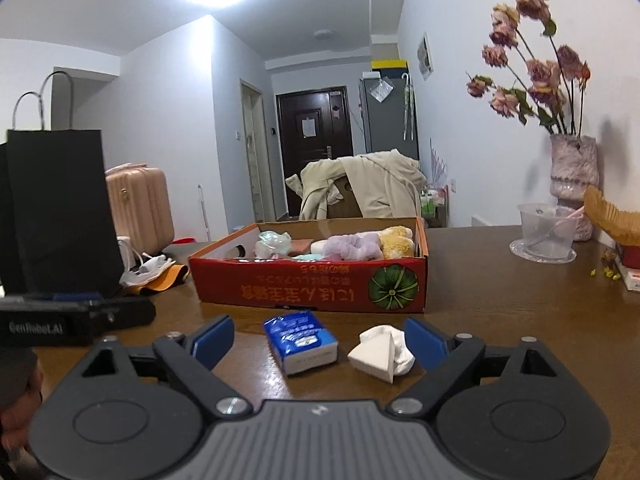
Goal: Organize soft objects
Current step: 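Reach the right gripper to the blue tissue pack and grasp it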
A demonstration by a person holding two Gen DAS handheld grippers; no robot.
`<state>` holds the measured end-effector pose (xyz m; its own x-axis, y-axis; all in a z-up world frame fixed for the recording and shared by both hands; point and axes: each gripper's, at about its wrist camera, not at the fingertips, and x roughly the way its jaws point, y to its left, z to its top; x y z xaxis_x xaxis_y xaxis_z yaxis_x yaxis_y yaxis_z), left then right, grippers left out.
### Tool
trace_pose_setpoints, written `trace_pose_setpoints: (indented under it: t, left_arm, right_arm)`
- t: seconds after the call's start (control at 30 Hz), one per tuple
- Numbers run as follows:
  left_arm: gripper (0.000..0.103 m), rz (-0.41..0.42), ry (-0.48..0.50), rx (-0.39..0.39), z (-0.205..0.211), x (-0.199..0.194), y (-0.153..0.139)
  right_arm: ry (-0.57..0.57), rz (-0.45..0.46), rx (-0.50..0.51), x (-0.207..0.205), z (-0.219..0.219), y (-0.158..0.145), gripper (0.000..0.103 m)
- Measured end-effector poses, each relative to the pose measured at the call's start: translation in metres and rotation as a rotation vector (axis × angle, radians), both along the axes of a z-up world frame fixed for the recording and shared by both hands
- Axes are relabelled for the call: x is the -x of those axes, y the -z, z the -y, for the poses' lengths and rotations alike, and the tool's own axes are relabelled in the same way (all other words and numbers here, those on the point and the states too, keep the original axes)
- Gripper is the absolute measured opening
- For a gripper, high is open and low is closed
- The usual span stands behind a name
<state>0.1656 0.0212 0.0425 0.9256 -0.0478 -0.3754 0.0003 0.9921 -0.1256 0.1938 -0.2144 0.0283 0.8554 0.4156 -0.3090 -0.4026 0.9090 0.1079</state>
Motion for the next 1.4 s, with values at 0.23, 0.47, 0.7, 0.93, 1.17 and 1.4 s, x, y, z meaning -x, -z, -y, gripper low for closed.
trace_pose_setpoints:
  t: [0.23,0.47,0.7,0.93,1.17,1.4]
  left_arm:
    - [0.100,-0.079,-0.010,0.078,0.000,-0.045,0.011]
    - [0.061,-0.184,0.051,0.212,0.002,-0.093,0.028]
    - [0.049,-0.211,0.126,0.294,-0.010,-0.154,0.031]
    - [0.036,-0.299,0.200,0.461,-0.015,-0.164,0.057]
    - [0.021,-0.305,0.182,0.491,-0.015,-0.127,0.054]
    - [0.021,-0.210,0.164,0.475,-0.005,-0.056,0.028]
  right_arm:
    - [-0.070,-0.055,0.026,-0.060,-0.013,-0.003,0.083]
    - [-0.117,-0.238,-0.016,-0.119,-0.024,0.012,0.054]
    - [-0.015,-0.270,-0.058,-0.109,-0.025,0.016,0.044]
    - [0.008,-0.413,-0.194,-0.108,-0.028,0.046,0.040]
    - [0.055,-0.416,-0.284,-0.104,-0.013,0.045,0.020]
    - [-0.016,-0.300,-0.228,-0.044,-0.009,0.016,0.020]
